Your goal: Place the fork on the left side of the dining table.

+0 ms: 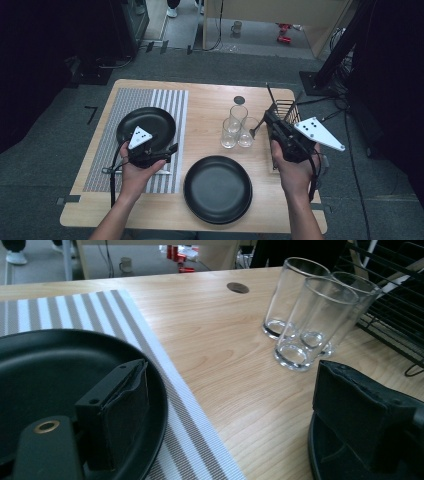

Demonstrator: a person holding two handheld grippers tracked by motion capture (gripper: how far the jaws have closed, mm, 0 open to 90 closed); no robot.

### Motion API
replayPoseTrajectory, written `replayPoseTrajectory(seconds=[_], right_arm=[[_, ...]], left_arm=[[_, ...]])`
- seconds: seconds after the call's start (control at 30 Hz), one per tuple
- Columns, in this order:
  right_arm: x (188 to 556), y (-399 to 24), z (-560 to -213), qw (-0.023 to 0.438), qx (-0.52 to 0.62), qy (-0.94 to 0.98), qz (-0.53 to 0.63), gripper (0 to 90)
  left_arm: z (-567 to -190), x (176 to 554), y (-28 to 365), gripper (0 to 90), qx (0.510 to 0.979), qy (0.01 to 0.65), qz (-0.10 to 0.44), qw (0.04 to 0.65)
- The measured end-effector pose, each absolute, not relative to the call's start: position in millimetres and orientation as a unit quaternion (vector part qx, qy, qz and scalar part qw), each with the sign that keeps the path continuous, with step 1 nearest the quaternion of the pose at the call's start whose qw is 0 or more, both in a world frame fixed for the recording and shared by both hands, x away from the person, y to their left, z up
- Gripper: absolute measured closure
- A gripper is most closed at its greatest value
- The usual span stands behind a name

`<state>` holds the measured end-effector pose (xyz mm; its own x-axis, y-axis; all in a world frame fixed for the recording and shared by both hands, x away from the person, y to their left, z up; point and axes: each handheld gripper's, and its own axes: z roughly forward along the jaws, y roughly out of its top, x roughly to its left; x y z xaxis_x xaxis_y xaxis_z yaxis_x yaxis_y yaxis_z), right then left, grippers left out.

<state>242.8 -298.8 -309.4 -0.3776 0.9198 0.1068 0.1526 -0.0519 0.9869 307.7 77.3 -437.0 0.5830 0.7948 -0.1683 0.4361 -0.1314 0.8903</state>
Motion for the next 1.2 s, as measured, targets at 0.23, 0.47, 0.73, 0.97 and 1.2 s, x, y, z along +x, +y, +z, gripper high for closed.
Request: replayPoseTrajectory(seconds=[0.23,0.47,0.73,0.97,1.2], right_arm=[[249,-273,-312,0.321,0.434,0.612,0.579,88.5],[255,-252,-315,0.306,0.426,0.617,0.587,88.5],[259,-225,-317,0.29,0.413,0.627,0.594,88.5],[262,-209,-320,0.279,0.409,0.628,0.6,88.5],[262,-196,-324,0.27,0.407,0.628,0.606,88.4]], left_arm=[[-437,308,68,15.1,0.731,0.412,0.175,0.514],[-440,308,62,15.2,0.729,0.396,0.178,0.529],[-442,307,53,15.9,0.728,0.375,0.17,0.549],[-445,305,44,16.5,0.727,0.359,0.164,0.562],[-447,300,31,17.4,0.731,0.346,0.169,0.564]])
